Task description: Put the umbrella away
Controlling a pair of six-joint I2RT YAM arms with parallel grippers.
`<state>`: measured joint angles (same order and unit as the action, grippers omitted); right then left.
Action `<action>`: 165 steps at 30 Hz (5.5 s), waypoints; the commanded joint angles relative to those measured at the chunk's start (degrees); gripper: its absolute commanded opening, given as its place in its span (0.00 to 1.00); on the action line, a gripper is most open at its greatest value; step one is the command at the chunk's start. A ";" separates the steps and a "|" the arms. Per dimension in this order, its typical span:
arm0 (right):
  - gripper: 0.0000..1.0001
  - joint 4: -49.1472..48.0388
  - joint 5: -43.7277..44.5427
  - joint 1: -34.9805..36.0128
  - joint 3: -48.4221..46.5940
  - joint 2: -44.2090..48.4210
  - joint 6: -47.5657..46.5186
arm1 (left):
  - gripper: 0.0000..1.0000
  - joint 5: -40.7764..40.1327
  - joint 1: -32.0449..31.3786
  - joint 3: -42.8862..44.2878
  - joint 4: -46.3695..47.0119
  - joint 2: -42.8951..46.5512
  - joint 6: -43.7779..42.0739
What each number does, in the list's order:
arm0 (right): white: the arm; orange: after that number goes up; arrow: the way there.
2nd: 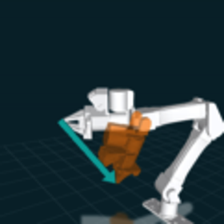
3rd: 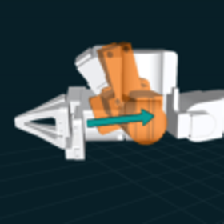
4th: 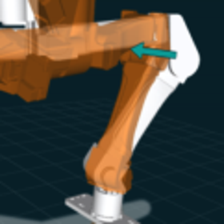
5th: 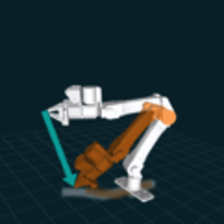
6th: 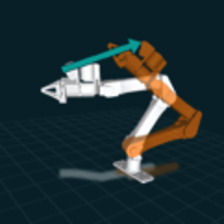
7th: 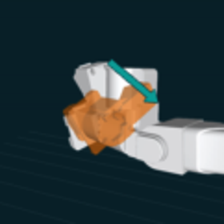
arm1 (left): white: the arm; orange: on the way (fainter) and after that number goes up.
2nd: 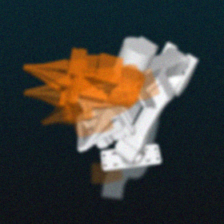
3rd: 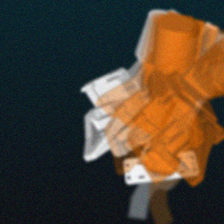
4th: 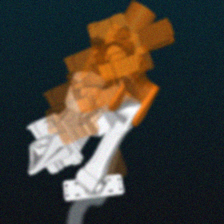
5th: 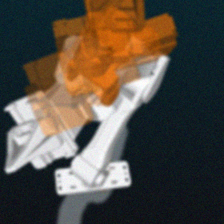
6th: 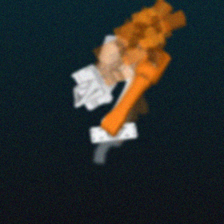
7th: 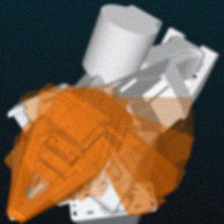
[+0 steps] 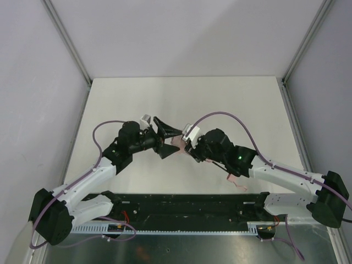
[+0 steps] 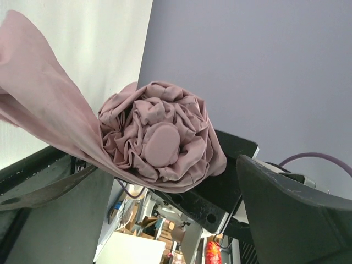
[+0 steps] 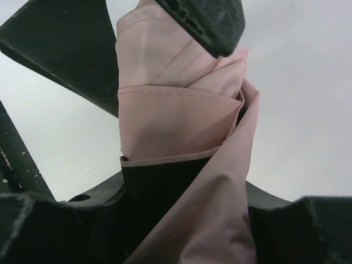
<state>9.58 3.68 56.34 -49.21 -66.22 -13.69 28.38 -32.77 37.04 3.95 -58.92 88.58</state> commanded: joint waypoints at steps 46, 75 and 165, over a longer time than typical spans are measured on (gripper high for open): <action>0.02 -17.58 -2.79 0.86 2.55 -9.12 2.55 | 0.00 -3.51 1.30 -16.08 43.55 0.18 -30.60; 0.72 -18.01 -26.44 -11.34 8.16 -12.33 16.28 | 0.00 -8.34 1.66 -28.78 60.91 -17.92 -49.18; 0.99 -3.59 -30.32 -7.90 2.11 -19.63 1.53 | 0.00 -7.34 3.22 -29.69 59.48 -13.29 -42.96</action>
<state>3.14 -27.66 47.75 -47.97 -88.12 -13.32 20.69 -30.22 6.42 58.19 -73.17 45.65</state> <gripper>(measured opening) 0.992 0.260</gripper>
